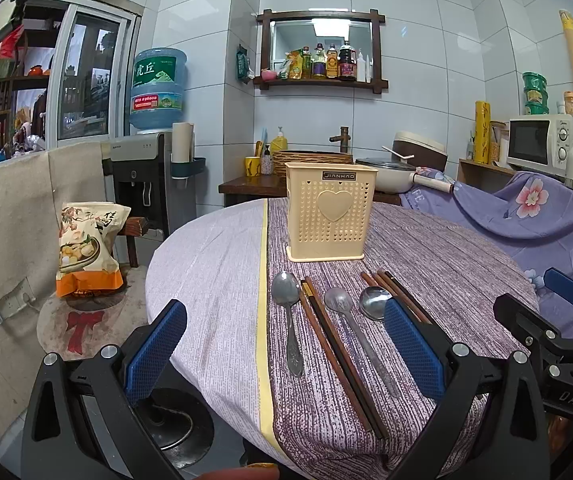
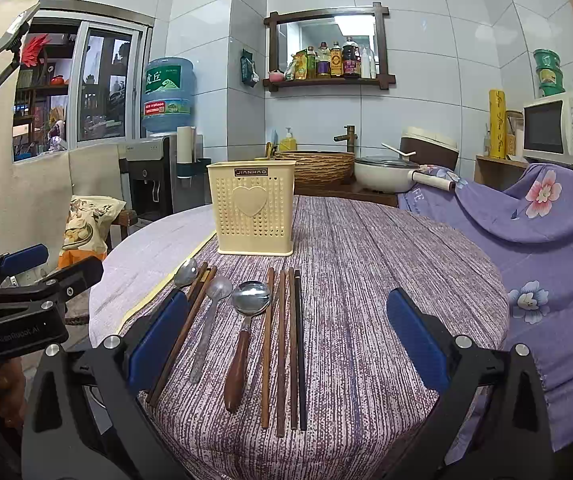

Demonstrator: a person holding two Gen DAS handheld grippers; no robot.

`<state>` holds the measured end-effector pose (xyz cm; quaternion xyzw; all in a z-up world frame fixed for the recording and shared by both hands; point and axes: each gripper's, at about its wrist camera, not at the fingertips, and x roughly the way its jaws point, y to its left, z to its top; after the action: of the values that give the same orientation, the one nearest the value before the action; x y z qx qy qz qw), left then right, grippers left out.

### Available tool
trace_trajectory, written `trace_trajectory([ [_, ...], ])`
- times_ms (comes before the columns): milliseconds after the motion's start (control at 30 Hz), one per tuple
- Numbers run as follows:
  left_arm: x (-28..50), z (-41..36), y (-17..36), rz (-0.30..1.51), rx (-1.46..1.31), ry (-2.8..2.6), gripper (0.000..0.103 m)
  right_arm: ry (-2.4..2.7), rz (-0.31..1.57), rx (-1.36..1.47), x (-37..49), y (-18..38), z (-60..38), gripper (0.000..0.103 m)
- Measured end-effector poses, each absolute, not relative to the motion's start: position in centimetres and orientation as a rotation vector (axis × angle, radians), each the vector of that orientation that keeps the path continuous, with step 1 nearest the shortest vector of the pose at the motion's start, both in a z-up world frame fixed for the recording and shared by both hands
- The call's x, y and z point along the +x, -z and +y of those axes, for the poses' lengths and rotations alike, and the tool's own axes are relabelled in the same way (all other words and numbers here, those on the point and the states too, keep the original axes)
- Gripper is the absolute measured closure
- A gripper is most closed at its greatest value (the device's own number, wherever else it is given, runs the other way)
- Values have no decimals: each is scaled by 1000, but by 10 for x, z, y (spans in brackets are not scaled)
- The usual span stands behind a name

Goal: Organize utensils

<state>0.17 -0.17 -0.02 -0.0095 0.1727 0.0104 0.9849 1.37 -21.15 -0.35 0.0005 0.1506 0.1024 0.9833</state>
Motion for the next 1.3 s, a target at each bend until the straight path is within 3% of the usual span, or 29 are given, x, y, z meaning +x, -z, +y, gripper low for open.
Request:
trace_trajectory([
  [1300,2,-5,-1,349,-15,-18,6,-206,303,1,13,1,-212,5],
])
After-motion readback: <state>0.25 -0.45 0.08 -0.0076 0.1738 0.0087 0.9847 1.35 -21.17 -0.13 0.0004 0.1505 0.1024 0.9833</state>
